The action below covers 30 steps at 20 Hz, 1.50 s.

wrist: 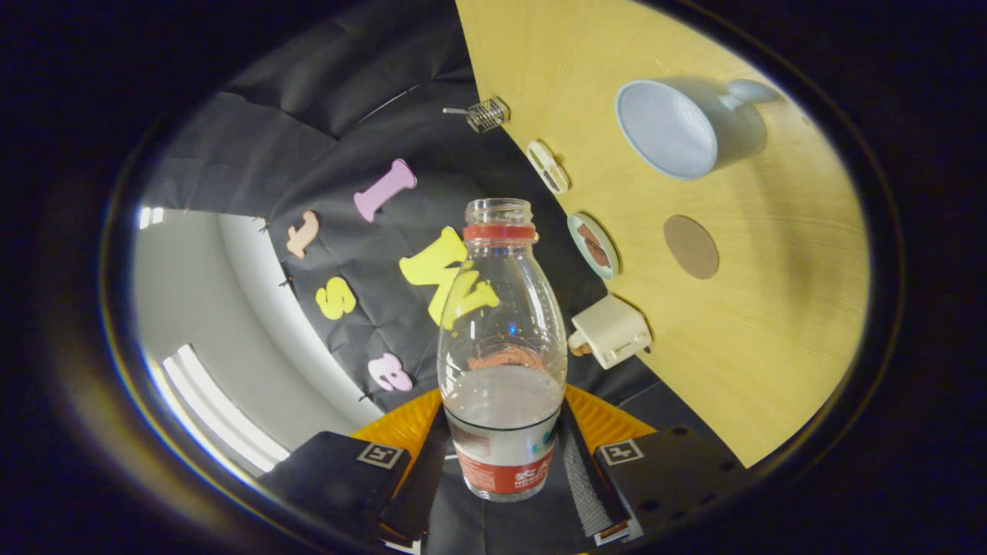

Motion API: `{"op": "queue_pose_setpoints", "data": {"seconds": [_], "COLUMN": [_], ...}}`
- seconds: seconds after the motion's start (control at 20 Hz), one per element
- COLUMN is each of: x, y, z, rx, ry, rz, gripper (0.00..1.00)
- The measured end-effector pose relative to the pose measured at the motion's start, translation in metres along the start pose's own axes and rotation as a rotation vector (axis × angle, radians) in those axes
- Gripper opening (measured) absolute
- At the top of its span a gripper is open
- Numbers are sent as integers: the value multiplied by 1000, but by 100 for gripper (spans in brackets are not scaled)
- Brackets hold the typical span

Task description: Take the bottle from table, then pour the juice into the cup, finally place the bottle on the coaster

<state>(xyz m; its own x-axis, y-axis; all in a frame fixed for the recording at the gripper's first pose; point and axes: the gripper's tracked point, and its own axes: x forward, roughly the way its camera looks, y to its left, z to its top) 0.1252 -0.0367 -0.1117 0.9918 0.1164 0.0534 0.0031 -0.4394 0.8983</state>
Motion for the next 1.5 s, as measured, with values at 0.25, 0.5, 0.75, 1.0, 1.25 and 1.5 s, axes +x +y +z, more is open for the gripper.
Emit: {"op": "queue_pose_setpoints", "data": {"seconds": [0.25, 0.5, 0.75, 1.0, 1.25, 1.5], "x": [4, 7, 6, 3, -1, 3], "y": [8, -3, -4, -3, 25, 20], "z": [-7, -12, -10, -11, -14, 2], "rx": [-183, -499, -724, -997, -1313, -1607], "ry": [22, 43, 3, 13, -21, -116], "rz": [4, -84, -105, -130, -52, -98], "gripper": [77, 77, 76, 77, 77, 78]}}
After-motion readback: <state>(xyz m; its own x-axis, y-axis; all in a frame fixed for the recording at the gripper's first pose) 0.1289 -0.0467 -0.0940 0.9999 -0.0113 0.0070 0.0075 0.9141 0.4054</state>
